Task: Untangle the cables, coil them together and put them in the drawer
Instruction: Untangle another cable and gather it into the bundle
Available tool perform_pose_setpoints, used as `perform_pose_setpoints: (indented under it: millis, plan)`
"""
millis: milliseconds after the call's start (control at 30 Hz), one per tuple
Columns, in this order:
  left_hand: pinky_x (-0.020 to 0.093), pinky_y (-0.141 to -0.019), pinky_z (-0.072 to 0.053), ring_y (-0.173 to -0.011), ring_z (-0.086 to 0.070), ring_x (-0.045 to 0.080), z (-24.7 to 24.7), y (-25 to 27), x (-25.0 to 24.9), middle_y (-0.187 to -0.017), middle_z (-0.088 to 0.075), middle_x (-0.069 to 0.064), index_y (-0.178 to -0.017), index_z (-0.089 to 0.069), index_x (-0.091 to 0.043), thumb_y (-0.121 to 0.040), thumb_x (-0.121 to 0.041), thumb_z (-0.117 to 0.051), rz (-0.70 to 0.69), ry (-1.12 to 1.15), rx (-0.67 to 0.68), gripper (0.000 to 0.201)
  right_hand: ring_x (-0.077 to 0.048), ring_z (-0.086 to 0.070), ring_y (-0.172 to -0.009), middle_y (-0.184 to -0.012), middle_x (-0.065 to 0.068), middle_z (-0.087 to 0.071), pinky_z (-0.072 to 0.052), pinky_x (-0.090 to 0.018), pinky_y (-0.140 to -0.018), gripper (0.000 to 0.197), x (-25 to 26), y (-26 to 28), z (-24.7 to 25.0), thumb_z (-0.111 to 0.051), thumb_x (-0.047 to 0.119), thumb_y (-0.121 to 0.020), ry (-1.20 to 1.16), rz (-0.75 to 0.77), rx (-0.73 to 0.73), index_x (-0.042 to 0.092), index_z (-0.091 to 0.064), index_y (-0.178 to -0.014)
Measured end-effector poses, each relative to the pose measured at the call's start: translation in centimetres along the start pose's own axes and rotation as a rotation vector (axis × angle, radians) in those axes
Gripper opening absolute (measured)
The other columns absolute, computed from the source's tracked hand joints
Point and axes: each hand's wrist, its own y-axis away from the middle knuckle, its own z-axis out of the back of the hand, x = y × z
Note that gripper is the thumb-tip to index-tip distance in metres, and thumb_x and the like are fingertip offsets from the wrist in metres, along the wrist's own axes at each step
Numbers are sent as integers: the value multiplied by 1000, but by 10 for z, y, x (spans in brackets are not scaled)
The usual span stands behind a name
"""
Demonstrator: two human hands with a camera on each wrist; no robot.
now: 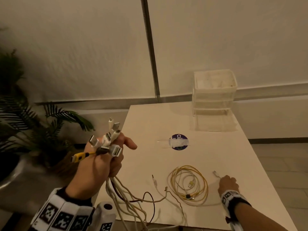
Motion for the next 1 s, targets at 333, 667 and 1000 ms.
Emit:
perform_pose_setpoints:
  millis: [333, 667, 1000]
  plan:
    - [37, -46, -49, -36, -36, 18, -45, -33, 39, -42, -39, 7, -64, -62, -6, -87, -58, -50, 11, -98, 39, 58, -31, -57, -59, -77, -25, -61, -52, -43, -62, 10, 9, 67, 173, -44, -4, -95, -1438, 375, 219, -1, -53, -98]
    - [18, -42, -16, -43, -17, 10, -97, -69, 28, -54, -26, 0, -109, -65, -4, -97, -32, -46, 121, 168, 79, 36, -18, -40, -55, -66, -11, -53, -36, -31, -58, 26, 88, 175, 229, -40, 21, -97, -1510, 896, 478, 0, -55, -105]
    - [19, -42, -29, -41, -34, 11, -89, -67, 25, -46, -30, 0, -115, -70, -15, -94, -35, -48, 233, 344, 121, 36, -18, -49, -54, -73, -15, -68, -44, -30, -55, 22, 111, 210, 233, -52, 9, -96, -1284, 945, 4, 14, -73, -91]
